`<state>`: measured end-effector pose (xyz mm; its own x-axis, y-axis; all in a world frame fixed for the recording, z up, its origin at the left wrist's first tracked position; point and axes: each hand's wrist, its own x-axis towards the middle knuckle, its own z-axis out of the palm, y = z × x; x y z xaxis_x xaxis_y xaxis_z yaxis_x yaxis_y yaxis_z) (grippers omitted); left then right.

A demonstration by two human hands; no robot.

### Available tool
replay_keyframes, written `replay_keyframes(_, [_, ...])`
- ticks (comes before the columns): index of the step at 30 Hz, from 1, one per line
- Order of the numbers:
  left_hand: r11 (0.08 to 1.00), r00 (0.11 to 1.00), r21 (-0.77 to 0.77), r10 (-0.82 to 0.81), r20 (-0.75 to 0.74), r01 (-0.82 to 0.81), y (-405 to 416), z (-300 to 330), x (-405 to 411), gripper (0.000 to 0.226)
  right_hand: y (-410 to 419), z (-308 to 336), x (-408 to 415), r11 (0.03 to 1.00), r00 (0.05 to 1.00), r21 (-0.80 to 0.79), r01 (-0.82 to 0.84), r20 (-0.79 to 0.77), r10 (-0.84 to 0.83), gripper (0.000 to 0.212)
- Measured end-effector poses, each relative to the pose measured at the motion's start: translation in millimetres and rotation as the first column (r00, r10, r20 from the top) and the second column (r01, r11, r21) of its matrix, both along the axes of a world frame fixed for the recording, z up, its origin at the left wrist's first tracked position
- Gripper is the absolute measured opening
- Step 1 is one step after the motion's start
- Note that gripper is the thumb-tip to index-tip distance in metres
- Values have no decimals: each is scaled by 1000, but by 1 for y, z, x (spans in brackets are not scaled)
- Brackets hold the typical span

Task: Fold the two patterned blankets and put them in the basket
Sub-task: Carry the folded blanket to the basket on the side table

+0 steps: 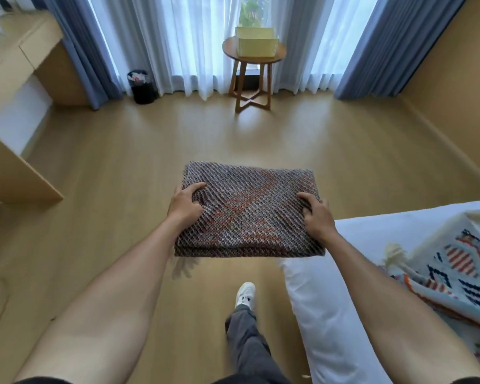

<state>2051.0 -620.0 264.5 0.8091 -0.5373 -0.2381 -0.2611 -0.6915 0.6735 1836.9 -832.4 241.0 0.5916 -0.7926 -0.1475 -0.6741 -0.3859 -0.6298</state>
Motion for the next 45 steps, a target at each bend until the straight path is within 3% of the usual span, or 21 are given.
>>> replay_keyframes(14, [1000,999,12,-3,51,2,-279,28,232,59,-281,21,237,1000,1000,-4,-2,19,2,44])
replay_keyframes(20, [999,1000,27,-18,25,17,-393,12,335,59,-393,13,335,1000,1000,-1,1,6,-1,43])
replay_keyframes(35, [990,990,-24,-142,-24,141,-733,14,603,58,-705,24,577,991,992,-31,129,-12,-129,44])
replay_keyframes(45, [996,995,-21,-92,-28,91,-968,-11,766,59,-948,0,751,998,998,-27,58,-1,-59,43])
